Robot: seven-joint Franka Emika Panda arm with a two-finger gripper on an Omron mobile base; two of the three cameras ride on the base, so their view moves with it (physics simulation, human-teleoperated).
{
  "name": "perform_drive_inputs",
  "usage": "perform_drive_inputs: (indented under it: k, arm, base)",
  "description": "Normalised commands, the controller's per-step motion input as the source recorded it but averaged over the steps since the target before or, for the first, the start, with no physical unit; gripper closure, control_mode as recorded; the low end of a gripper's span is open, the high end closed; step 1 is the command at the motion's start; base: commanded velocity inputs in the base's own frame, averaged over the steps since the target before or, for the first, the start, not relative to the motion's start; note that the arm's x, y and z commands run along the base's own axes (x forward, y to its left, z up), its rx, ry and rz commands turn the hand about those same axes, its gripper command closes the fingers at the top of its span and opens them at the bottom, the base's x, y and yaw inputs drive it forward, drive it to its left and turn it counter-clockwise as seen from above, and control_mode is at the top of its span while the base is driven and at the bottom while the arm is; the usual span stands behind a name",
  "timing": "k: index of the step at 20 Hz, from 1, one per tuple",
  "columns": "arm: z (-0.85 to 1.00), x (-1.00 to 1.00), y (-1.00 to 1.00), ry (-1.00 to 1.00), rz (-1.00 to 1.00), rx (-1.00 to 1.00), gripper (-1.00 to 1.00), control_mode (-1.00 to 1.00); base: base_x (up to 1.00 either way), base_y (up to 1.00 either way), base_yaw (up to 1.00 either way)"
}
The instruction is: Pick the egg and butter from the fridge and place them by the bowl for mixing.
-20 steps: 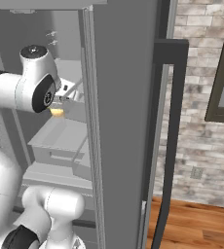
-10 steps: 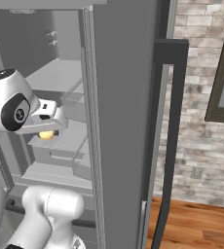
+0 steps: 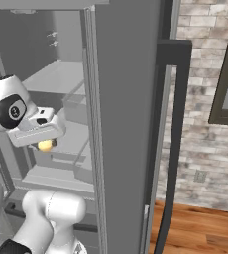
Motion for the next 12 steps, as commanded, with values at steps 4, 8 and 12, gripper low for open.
perform_drive_inputs:
  k: [4, 8, 12]
  arm:
    - [0.00, 0.00, 0.00, 0.00, 0.00, 0.00, 1.00, 1.00]
    - [0.00, 0.00, 0.00, 0.00, 0.00, 0.00, 1.00, 1.00]
    - [0.00, 0.00, 0.00, 0.00, 0.00, 0.00, 1.00, 1.00]
  base:
    - [-0.62, -0.14, -0.01]
    - [-0.86, -0.15, -0.06]
    - [-0.92, -0.13, -0.06]
